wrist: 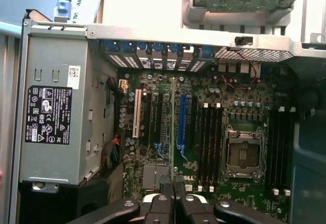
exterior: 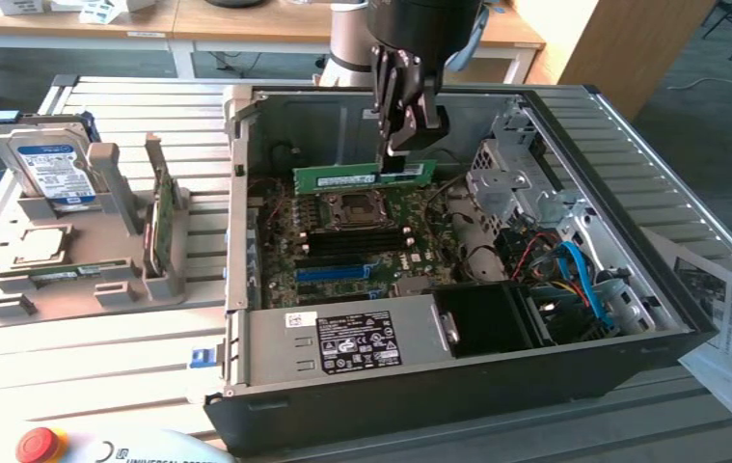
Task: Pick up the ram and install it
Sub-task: 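Pick up the ram and move it above insertion slot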
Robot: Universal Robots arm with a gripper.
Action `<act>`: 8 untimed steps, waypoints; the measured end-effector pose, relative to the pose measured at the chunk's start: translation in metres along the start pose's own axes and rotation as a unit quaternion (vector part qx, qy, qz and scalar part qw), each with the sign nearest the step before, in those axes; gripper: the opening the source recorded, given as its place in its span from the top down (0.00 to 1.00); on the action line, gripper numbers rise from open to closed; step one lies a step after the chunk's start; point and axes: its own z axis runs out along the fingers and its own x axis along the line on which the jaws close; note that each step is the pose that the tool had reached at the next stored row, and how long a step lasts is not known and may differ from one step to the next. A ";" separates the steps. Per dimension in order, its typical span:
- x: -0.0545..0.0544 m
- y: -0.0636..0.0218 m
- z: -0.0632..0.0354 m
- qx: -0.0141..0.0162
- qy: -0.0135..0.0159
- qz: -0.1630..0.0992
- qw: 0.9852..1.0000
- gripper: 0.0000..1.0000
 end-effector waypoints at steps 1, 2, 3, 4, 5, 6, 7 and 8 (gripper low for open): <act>0.000 0.0000 0.0001 0.000 0.000 0.000 1.000 0.88; -0.001 0.0000 0.0002 0.000 0.000 0.000 1.000 0.88; -0.001 0.0000 0.0003 0.000 0.000 0.000 1.000 0.88; -0.002 0.0000 0.0004 0.000 0.000 0.000 1.000 0.88; -0.002 -0.0001 0.0005 0.000 0.000 0.000 1.000 0.88; -0.003 -0.0001 0.0007 0.000 0.000 0.000 1.000 0.88; -0.004 -0.0002 0.0009 0.000 0.000 0.000 1.000 0.88; -0.004 -0.0002 0.0010 0.000 0.000 0.001 1.000 0.88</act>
